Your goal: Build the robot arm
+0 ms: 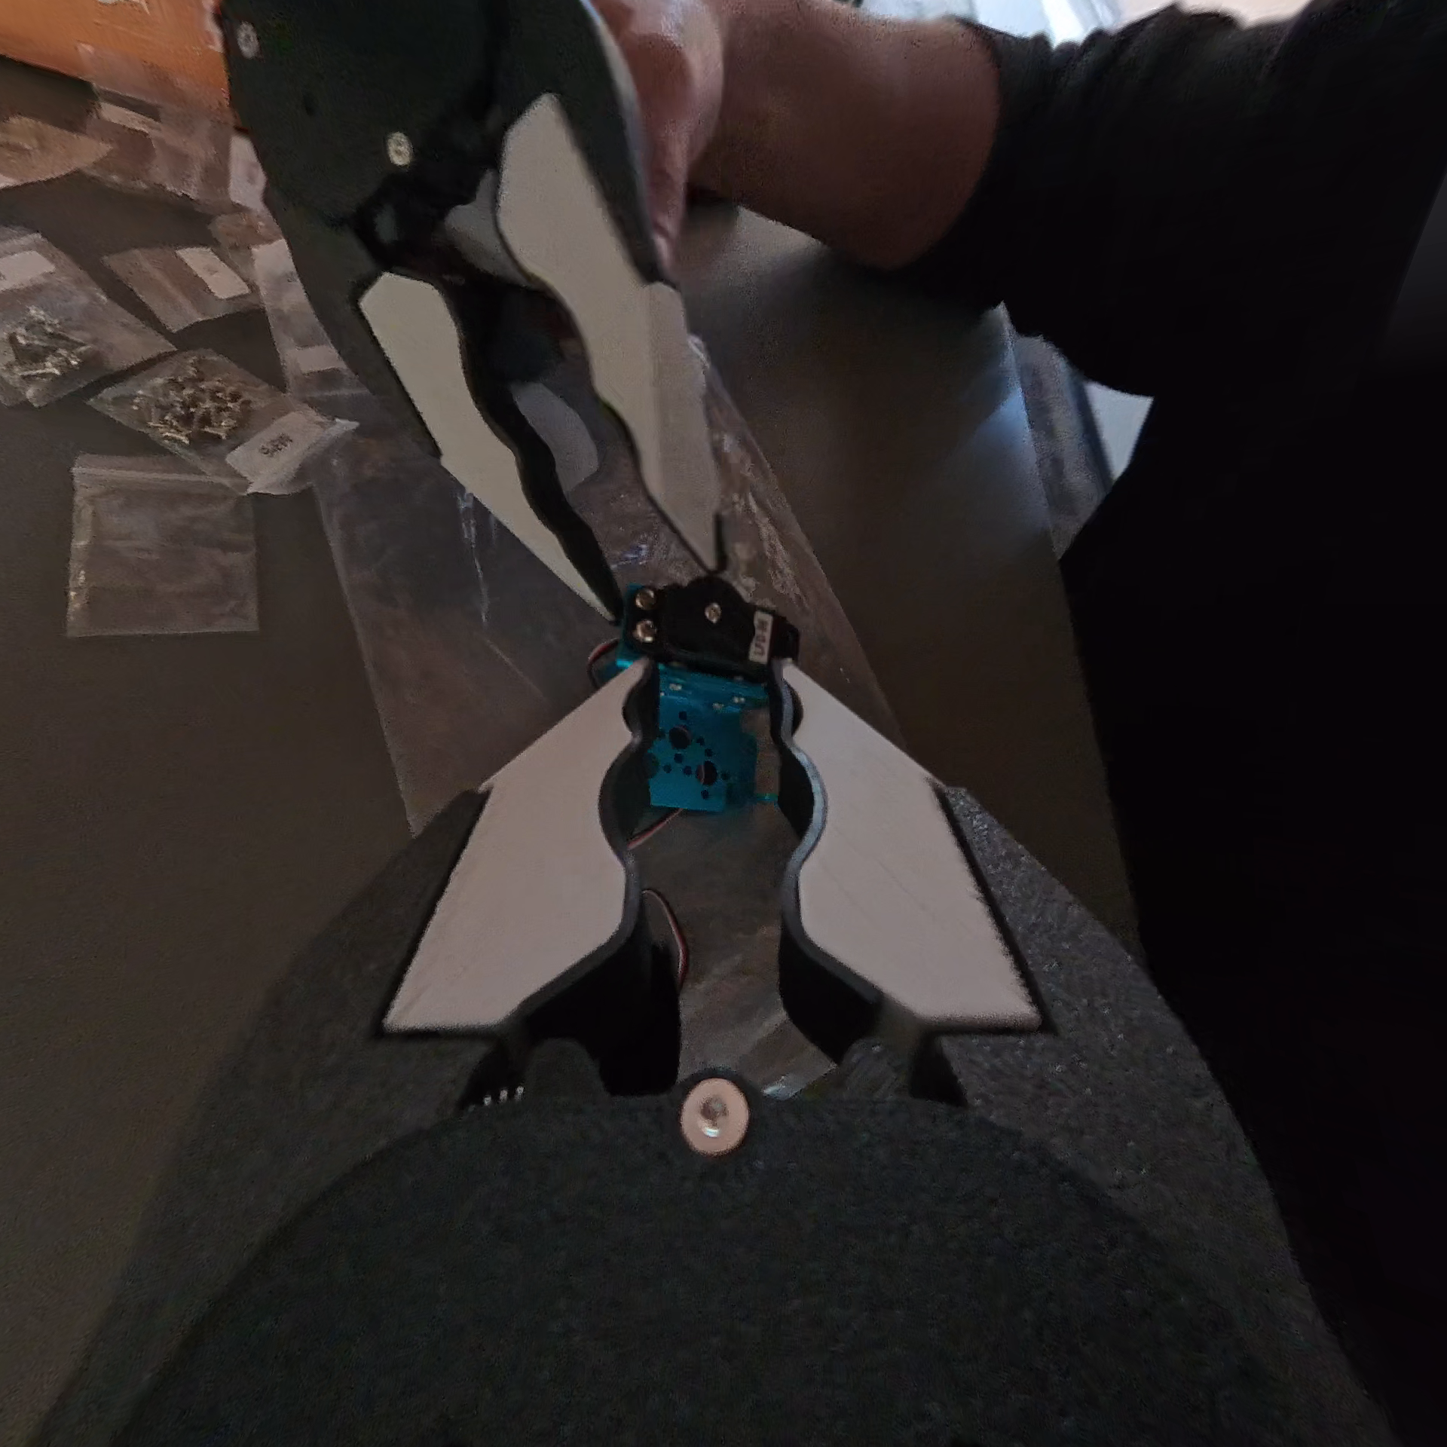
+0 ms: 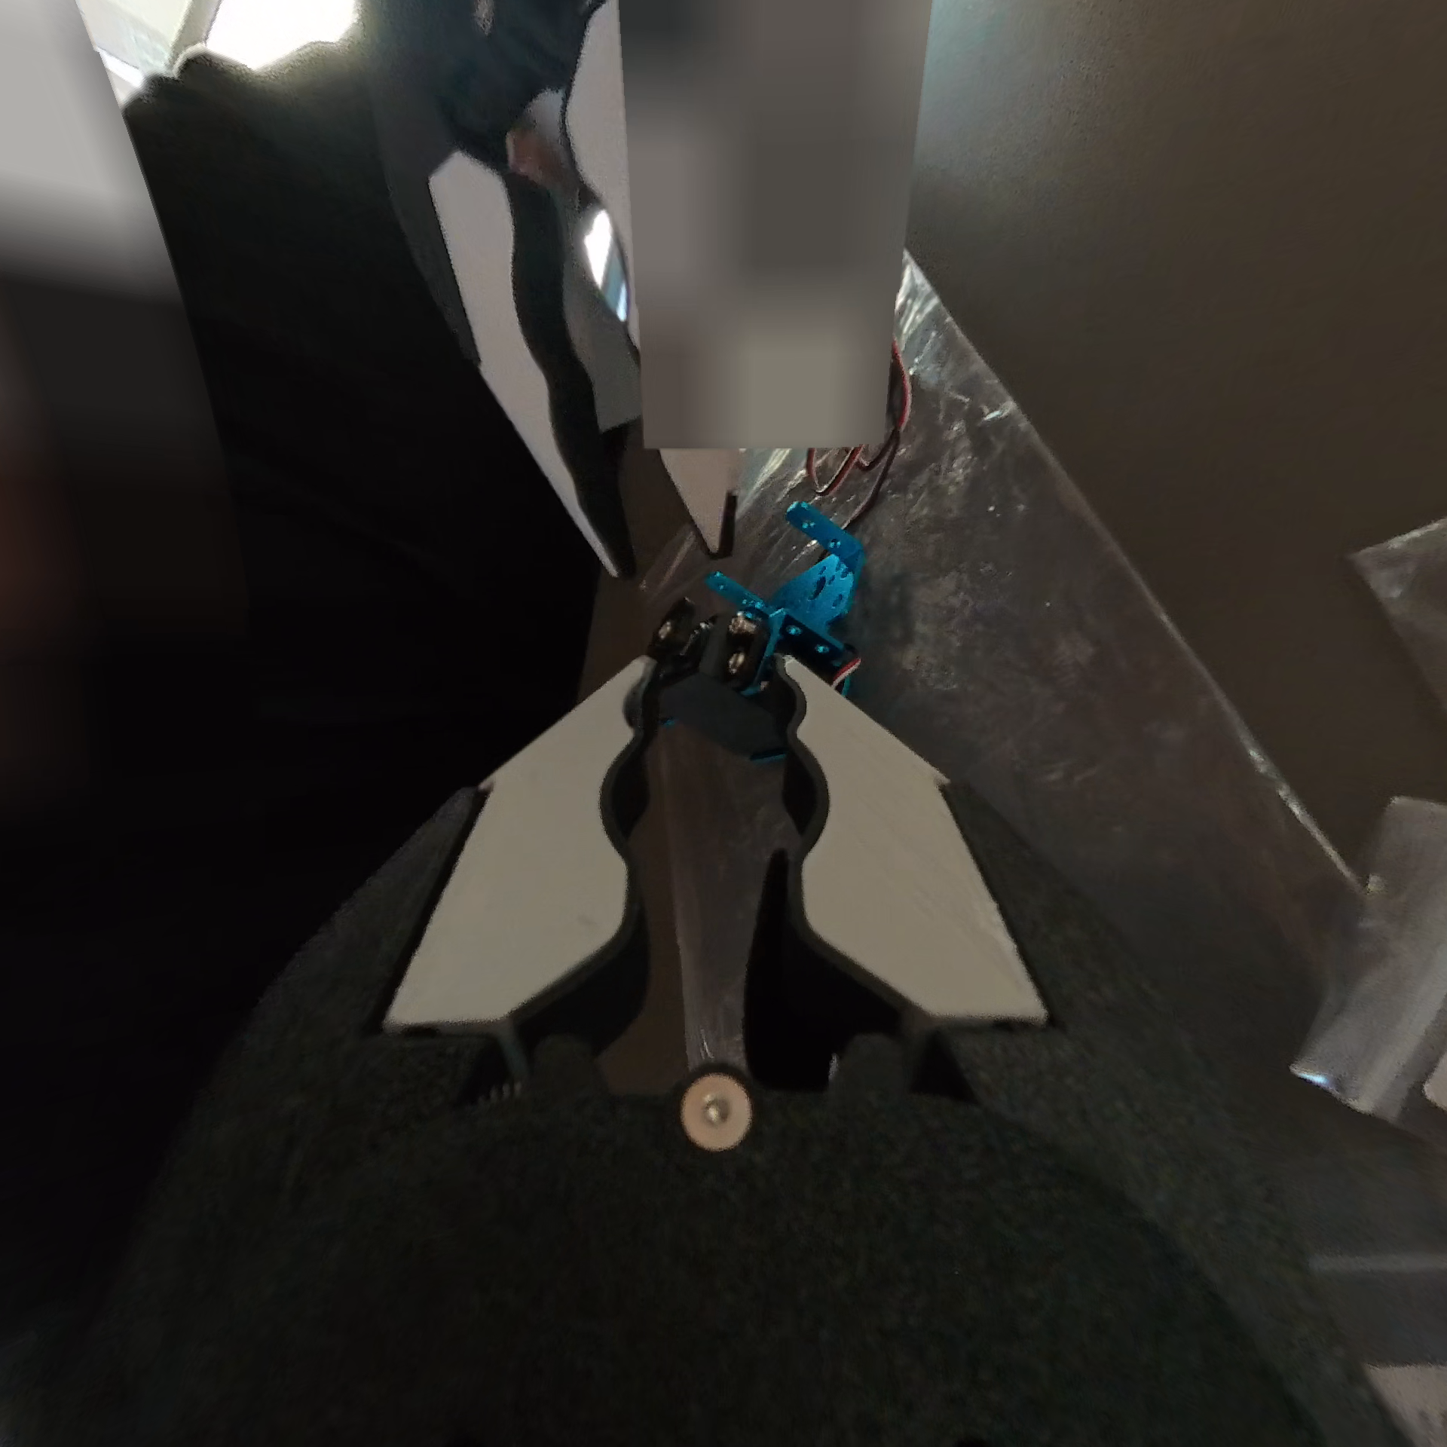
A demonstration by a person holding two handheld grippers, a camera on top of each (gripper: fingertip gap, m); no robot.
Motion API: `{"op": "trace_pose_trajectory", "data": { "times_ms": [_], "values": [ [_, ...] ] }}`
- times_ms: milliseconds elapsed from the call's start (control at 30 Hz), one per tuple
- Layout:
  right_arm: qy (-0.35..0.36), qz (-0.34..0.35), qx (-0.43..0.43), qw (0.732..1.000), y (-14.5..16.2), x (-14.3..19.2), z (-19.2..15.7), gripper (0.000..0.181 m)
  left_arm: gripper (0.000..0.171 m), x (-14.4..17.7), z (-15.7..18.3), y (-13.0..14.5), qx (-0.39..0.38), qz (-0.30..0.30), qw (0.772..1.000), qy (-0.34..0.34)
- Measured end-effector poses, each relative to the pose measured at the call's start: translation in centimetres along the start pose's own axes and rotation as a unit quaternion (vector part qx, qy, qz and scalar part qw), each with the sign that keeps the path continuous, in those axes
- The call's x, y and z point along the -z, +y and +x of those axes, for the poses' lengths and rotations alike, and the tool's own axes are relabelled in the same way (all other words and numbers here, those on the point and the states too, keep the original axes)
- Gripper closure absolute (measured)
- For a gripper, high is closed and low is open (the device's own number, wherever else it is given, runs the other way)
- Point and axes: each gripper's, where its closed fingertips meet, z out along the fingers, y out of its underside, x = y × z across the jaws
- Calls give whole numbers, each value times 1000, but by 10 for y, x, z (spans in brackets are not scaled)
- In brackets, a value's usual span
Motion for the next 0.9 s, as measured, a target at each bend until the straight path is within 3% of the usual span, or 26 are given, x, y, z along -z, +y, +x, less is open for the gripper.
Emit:
{"op": "trace_pose_trajectory", "data": {
  "times_ms": [67,200,367,467,633,667,900],
  "values": [
    [-8,3,-26,1000,-1,1,1,157,142,-3,1,7,-24,-10,999,-23],
    [-10,19,-50,999,-5,5,5,181,142,-9,5,13,-34,-22,999,-28],
    [6,23,-43,999,-6,8,4,179,143,-11,6,12,-47,-22,998,-43],
    [-10,33,-62,997,-10,9,2,161,142,-5,-5,9,-53,-24,997,-58],
    [-26,11,-107,994,0,0,6,163,142,-1,-17,1,19,0,1000,-14],
    [-34,11,-108,994,0,-1,5,171,143,-2,-19,1,26,0,1000,-8],
    [-30,2,-102,994,2,-3,2,173,142,-9,-16,3,43,5,999,24]
  ]
}}
